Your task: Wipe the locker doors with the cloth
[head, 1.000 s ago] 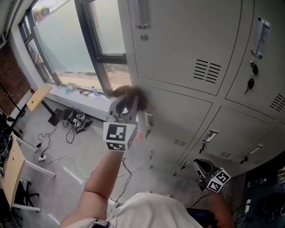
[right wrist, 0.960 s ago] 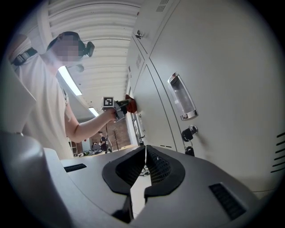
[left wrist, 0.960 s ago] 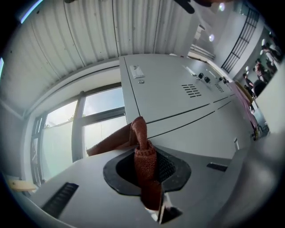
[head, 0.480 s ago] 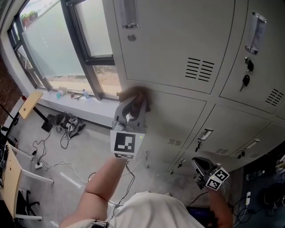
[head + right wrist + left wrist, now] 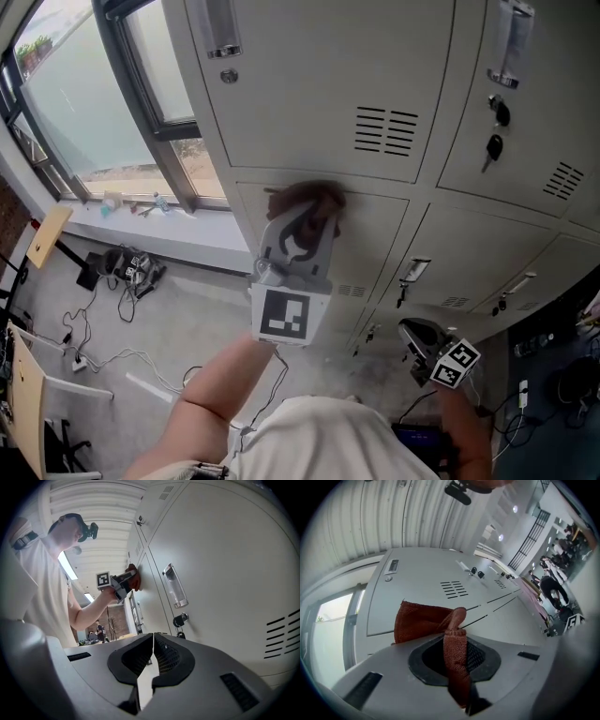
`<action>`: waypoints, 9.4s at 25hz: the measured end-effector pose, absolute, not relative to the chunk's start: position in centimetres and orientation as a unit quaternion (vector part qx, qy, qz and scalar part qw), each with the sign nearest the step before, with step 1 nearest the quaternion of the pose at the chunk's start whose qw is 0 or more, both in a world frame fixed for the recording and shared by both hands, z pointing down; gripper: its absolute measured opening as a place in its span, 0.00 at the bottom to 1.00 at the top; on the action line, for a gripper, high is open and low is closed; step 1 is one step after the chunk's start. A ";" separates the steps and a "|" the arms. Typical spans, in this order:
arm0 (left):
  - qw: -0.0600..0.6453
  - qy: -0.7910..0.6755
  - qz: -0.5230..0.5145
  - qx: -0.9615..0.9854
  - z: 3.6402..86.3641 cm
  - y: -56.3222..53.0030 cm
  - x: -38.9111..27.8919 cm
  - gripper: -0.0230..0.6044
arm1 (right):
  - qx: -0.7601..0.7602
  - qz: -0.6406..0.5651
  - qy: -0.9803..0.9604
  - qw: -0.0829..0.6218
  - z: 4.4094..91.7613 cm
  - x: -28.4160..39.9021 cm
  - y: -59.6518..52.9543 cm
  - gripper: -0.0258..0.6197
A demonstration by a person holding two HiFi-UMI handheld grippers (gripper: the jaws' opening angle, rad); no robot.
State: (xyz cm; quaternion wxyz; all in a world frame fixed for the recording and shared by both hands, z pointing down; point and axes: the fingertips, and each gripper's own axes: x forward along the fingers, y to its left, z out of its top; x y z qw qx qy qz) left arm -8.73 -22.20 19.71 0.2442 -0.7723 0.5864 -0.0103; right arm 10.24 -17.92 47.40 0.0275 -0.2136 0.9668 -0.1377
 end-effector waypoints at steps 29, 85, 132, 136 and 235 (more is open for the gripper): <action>0.340 0.525 -0.135 -0.768 28.3 -22.6 -4.1 0.10 | -0.201 -0.140 0.969 0.024 47.5 9.9 -17.6 0.07; 0.239 0.506 -0.127 -0.819 36.0 -22.9 0.1 0.10 | -0.219 -0.163 0.962 0.015 49.2 10.8 -16.5 0.07; 0.165 0.480 -0.133 -0.851 41.0 -23.3 3.1 0.10 | -0.256 -0.174 0.951 0.012 49.6 13.0 -16.4 0.07; 0.151 0.461 -0.165 -0.859 45.1 -23.4 3.8 0.10 | -0.254 -0.174 0.951 0.009 49.6 13.0 -16.7 0.07; 0.022 0.698 -0.159 -0.698 55.0 -22.0 -21.6 0.10 | -0.187 -0.159 0.968 -0.061 50.1 8.2 -16.5 0.07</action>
